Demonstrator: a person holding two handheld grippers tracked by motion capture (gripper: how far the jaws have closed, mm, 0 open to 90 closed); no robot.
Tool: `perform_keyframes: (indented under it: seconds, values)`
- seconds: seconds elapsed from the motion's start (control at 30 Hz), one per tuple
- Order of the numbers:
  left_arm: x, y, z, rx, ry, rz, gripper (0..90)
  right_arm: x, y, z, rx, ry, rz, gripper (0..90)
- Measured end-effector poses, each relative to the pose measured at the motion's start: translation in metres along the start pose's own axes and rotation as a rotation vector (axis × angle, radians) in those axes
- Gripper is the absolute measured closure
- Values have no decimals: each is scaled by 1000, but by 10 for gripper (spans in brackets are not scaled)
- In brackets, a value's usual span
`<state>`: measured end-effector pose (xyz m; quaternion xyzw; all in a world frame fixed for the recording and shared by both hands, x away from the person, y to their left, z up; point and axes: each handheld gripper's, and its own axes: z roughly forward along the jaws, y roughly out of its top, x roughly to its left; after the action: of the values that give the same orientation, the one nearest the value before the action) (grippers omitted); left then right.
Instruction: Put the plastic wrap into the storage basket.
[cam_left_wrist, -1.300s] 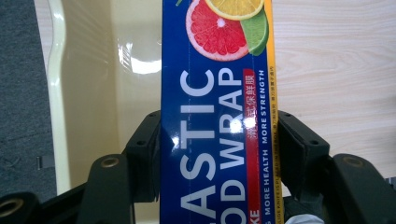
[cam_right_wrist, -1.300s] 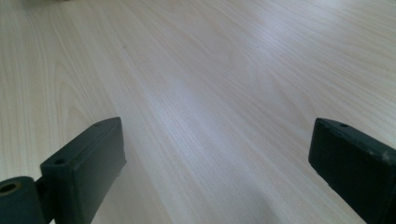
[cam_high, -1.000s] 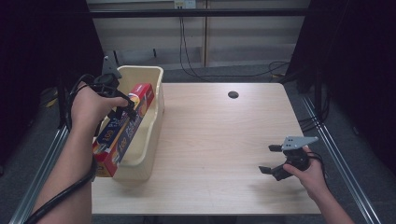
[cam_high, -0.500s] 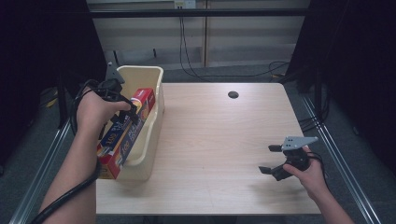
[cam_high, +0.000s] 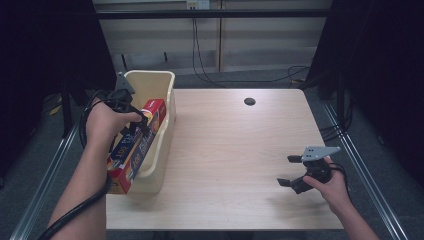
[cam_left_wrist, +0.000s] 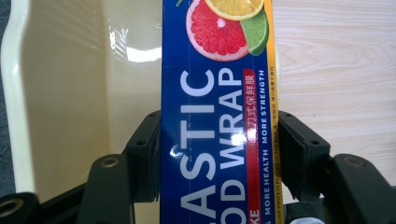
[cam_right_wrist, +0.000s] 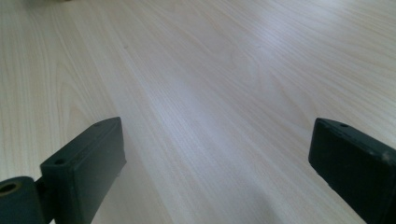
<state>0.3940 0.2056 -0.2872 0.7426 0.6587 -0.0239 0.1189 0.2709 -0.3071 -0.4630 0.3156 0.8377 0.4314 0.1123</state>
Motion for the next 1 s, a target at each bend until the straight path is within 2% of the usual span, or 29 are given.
perform_keyframes:
  seconds: [0.1,0.2,0.23,0.3,0.37,0.47,0.6,0.63,0.83,0.9,1.0]
  values:
    - [2,0,3,1,4,3,409,0,0,0,0,0,0,35]
    - [2,-1,5,2,0,-16,409,0,0,0,0,-1,0,35]
    - [3,-1,6,2,1,-3,408,0,0,0,0,-1,0,35]
    - [3,-1,8,2,0,-19,408,0,0,0,-1,-1,-1,35]
    - [3,-1,9,7,2,-7,408,0,0,0,1,1,2,35]
    - [3,-1,12,18,-6,-19,408,1,0,0,1,-1,1,35]
    - [3,-1,16,23,-1,-14,408,0,0,0,2,-2,1,35]
    - [4,-1,16,24,3,-3,408,0,0,0,2,-3,1,35]
    - [6,-2,20,28,-10,-8,407,1,0,0,4,-3,1,35]
    - [5,-3,21,28,-11,-26,406,1,0,0,3,0,0,35]
    - [6,-3,22,34,-10,-18,407,1,0,0,4,-2,-1,35]
